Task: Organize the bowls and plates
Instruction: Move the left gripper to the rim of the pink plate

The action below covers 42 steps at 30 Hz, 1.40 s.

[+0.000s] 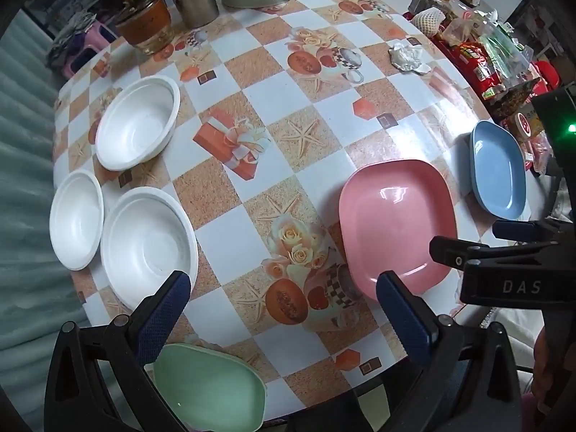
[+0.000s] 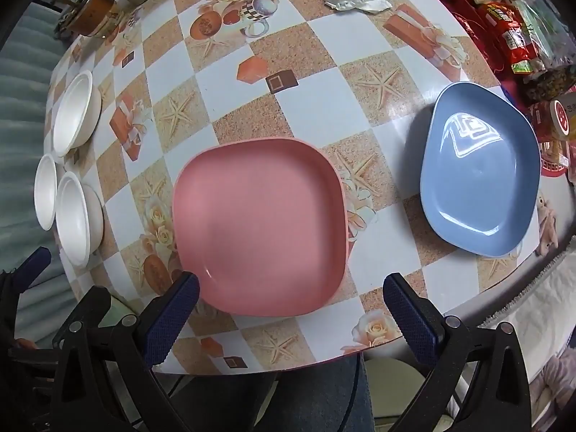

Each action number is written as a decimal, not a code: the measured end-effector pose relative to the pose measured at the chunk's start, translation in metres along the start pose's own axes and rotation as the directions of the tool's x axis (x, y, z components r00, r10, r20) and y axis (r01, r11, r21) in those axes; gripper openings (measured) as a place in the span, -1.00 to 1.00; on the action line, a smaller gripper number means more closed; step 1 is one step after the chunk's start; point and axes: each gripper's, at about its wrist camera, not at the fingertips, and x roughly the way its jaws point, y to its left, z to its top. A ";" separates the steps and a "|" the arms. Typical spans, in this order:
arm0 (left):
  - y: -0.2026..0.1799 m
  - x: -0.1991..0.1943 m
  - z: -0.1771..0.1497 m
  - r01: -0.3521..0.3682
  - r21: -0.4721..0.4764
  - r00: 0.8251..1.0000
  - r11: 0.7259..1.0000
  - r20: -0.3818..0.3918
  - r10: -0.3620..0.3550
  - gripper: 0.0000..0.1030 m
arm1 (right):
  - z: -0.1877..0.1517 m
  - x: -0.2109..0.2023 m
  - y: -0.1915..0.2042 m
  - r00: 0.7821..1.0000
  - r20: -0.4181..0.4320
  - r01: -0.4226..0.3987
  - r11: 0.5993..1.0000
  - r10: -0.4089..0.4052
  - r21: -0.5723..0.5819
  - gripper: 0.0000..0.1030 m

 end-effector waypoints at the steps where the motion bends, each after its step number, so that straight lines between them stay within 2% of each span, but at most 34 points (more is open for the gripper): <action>1: -0.001 -0.001 0.001 0.000 0.005 1.000 1.000 0.001 0.000 1.00 | 0.000 0.000 0.000 1.000 -0.001 0.000 1.000 0.000 0.000 1.00; 6: -0.014 -0.007 -0.002 -0.006 0.017 1.000 1.000 0.007 0.006 1.00 | -0.001 -0.004 -0.001 1.000 0.006 0.004 1.000 -0.004 0.010 1.00; 8: -0.007 -0.005 0.006 0.004 0.017 1.000 1.000 0.010 -0.004 1.00 | 0.000 -0.005 -0.001 1.000 0.008 0.003 1.000 -0.003 0.013 1.00; 16: -0.005 -0.009 0.006 -0.019 0.023 1.000 1.000 0.018 0.019 1.00 | 0.000 -0.007 -0.003 1.000 0.004 0.003 1.000 -0.003 0.024 1.00; 20: -0.005 -0.009 0.006 -0.053 0.027 0.998 0.998 0.027 0.052 1.00 | 0.000 -0.007 -0.005 1.000 0.004 0.005 1.000 -0.005 0.027 1.00; 23: -0.005 -0.010 0.007 -0.048 0.026 0.998 0.999 0.029 0.047 1.00 | -0.001 -0.006 -0.006 1.000 0.001 0.005 1.000 -0.006 0.029 1.00; 28: -0.006 -0.008 0.007 0.007 0.031 1.000 1.000 0.019 -0.007 1.00 | -0.002 -0.003 -0.008 1.000 -0.004 0.006 0.999 -0.006 0.035 1.00; 34: -0.010 0.006 0.004 0.030 0.035 1.000 0.999 -0.001 -0.030 1.00 | -0.005 0.008 -0.013 1.000 -0.029 0.010 0.999 -0.008 0.046 1.00; 36: -0.012 0.016 0.005 0.008 0.037 1.000 0.999 -0.029 -0.007 1.00 | -0.005 0.015 -0.016 0.999 -0.046 0.015 0.999 -0.012 0.051 1.00; 39: -0.015 0.030 0.006 0.026 0.041 0.998 0.999 -0.052 -0.024 1.00 | -0.006 0.027 -0.019 0.997 -0.077 0.024 0.998 -0.020 0.058 1.00; 42: -0.020 0.047 0.010 0.005 0.044 0.997 0.999 -0.079 -0.002 1.00 | -0.006 0.040 -0.023 0.994 -0.102 0.037 0.997 -0.030 0.064 1.00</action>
